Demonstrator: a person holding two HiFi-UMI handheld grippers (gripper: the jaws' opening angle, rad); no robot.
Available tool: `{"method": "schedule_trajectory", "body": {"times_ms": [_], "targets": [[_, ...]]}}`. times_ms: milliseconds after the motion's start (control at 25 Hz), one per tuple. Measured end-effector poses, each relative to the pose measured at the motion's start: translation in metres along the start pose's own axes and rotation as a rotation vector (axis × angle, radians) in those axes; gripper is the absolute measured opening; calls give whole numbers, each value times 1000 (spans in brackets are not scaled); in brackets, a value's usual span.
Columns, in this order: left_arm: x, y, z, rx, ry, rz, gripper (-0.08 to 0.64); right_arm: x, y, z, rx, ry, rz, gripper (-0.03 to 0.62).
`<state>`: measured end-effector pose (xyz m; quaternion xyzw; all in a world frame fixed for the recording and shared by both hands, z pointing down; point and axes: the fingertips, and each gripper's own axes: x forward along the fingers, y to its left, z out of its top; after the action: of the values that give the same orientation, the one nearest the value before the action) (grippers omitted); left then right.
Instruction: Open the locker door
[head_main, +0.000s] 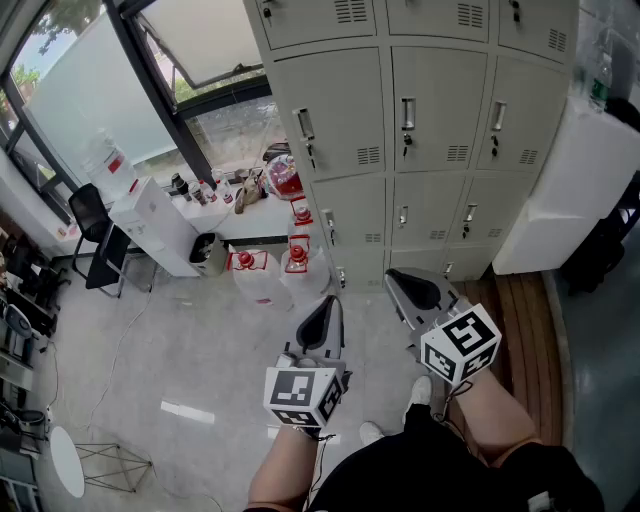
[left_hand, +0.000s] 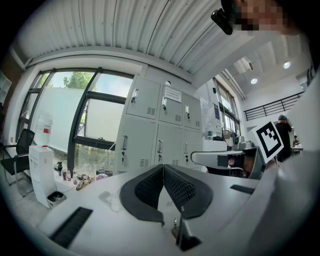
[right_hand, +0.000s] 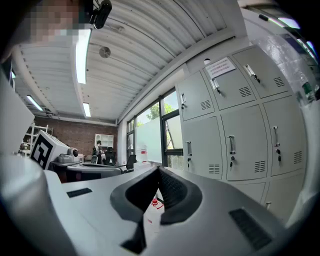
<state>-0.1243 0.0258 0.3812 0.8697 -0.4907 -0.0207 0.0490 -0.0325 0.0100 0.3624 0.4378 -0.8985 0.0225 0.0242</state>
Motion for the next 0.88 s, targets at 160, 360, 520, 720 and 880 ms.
{"method": "schedule_trajectory", "body": {"times_ms": [160, 360, 520, 720, 880], "targets": [[0, 0, 1, 3, 0, -3, 17, 1, 0, 1, 0, -2, 0, 54], [0, 1, 1, 0, 2, -2, 17, 2, 0, 3, -4, -18, 0, 54], [0, 3, 0, -3, 10, -3, 17, 5, 0, 3, -6, -10, -2, 54], [9, 4, -5, -4, 25, -1, 17, 11, -5, 3, -4, -6, 14, 54], [26, 3, -8, -6, 35, 10, 17, 19, -20, 3, 2, -6, 28, 54]]}}
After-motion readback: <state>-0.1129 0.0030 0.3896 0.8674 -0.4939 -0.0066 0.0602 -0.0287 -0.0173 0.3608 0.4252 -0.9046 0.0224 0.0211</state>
